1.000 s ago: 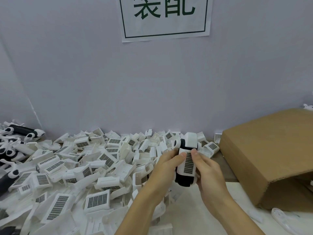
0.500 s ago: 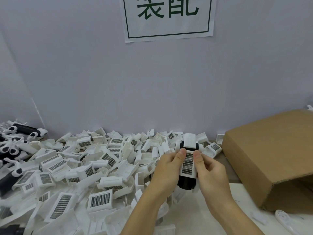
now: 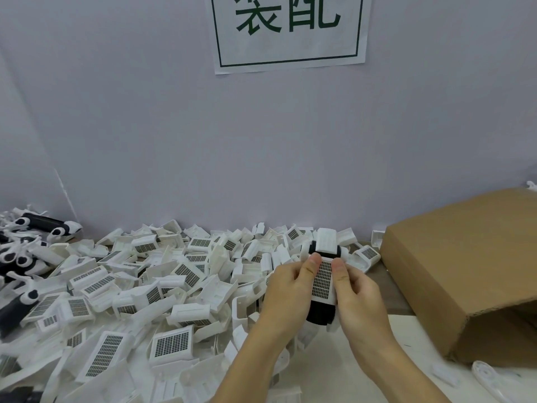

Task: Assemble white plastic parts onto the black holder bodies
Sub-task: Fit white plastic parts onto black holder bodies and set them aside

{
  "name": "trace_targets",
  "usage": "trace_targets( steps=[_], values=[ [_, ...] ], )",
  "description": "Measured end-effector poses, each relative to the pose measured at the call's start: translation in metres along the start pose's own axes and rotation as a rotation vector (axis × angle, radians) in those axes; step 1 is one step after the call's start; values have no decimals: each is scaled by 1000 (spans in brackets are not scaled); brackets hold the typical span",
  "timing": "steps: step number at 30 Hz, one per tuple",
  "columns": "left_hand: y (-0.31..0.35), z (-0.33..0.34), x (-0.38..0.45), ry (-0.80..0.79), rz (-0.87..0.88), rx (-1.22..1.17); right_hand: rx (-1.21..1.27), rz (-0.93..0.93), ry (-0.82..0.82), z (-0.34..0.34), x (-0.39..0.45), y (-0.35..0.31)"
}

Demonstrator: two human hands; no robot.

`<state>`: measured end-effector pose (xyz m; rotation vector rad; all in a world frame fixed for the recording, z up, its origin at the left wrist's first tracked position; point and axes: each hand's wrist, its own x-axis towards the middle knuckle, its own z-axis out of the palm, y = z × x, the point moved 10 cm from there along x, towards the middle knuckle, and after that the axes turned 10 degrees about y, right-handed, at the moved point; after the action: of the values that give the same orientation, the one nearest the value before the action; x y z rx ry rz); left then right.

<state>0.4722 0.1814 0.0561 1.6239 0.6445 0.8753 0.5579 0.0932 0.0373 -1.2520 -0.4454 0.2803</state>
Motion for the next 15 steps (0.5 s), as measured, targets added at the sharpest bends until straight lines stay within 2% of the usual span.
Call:
trace_targets(
  steps=[4,7,11,15],
  values=[
    [-5,3,0,-34,-78,-129,68,3,-82,5,-2,-4],
    [-8,0,2,-19,-80,-221,20,-47,-144,12,-6,-8],
    [-10,1,4,-63,-83,-271,-35,-94,-111,10,-6,-11],
    [-8,8,2,-109,-56,-215,14,27,-80,1,0,2]
  ],
)
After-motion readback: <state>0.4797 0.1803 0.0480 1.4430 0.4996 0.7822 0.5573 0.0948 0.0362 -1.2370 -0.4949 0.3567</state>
